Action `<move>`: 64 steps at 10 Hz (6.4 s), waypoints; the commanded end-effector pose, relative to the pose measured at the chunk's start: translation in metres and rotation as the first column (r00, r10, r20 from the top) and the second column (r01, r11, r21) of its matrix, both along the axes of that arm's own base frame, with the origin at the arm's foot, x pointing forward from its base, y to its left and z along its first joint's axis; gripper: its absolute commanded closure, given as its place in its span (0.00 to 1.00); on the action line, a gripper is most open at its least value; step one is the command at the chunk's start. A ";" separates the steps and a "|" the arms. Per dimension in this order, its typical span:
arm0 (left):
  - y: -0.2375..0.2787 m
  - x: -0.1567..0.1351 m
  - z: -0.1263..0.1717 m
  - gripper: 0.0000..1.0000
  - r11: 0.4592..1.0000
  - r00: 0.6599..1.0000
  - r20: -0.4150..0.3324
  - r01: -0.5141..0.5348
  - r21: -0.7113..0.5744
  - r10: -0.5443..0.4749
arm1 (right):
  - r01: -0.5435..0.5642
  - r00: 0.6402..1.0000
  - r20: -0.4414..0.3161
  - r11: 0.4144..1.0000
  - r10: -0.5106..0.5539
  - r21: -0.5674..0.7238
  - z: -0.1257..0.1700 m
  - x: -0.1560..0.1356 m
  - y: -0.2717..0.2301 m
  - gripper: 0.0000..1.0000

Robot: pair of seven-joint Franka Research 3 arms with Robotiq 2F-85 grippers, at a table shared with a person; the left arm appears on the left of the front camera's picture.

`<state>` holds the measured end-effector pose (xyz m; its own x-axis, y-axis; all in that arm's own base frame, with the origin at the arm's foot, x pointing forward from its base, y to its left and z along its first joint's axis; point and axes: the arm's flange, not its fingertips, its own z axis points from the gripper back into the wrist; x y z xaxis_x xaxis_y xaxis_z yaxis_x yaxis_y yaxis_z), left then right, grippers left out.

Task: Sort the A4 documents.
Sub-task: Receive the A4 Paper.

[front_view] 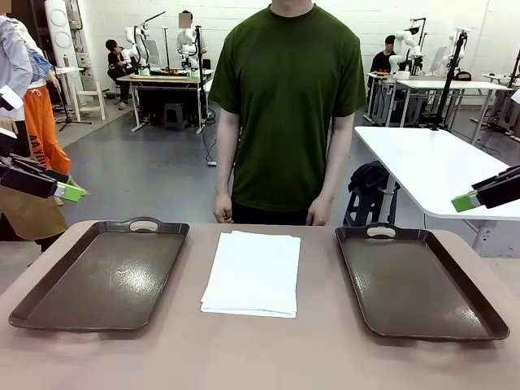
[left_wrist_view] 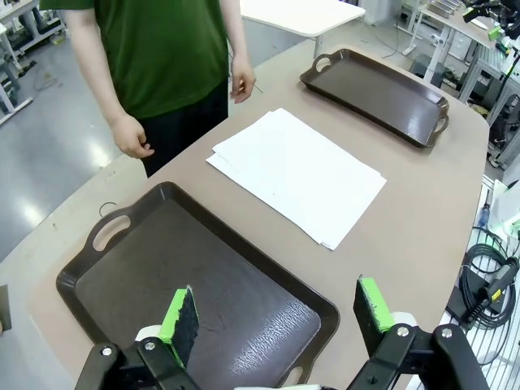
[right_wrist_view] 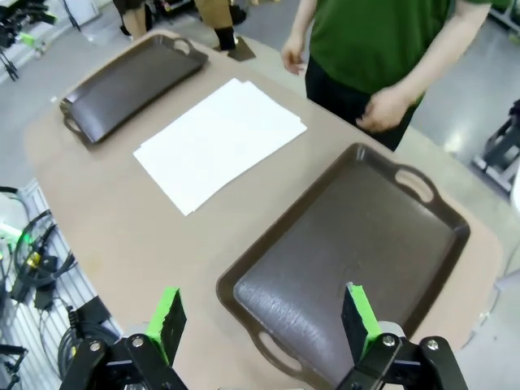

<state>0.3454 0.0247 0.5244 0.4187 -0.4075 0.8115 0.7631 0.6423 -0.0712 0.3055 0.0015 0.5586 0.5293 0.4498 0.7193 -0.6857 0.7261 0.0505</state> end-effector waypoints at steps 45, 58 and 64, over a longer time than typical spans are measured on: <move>-0.100 0.157 -0.006 0.00 0.891 0.930 -0.310 0.039 -0.452 -0.199 | 0.034 0.996 -0.084 0.999 -0.037 -0.037 -0.016 0.004 -0.005 0.00; -0.223 0.233 -0.071 0.00 0.837 0.661 -0.679 -0.139 -0.529 -0.319 | 0.034 0.996 -0.084 0.999 -0.037 -0.037 -0.016 0.004 -0.005 0.00; -0.234 0.264 -0.077 0.19 0.810 0.649 -0.695 -0.203 -0.550 -0.309 | 0.034 0.996 -0.084 0.999 -0.037 -0.037 -0.016 0.004 -0.005 0.00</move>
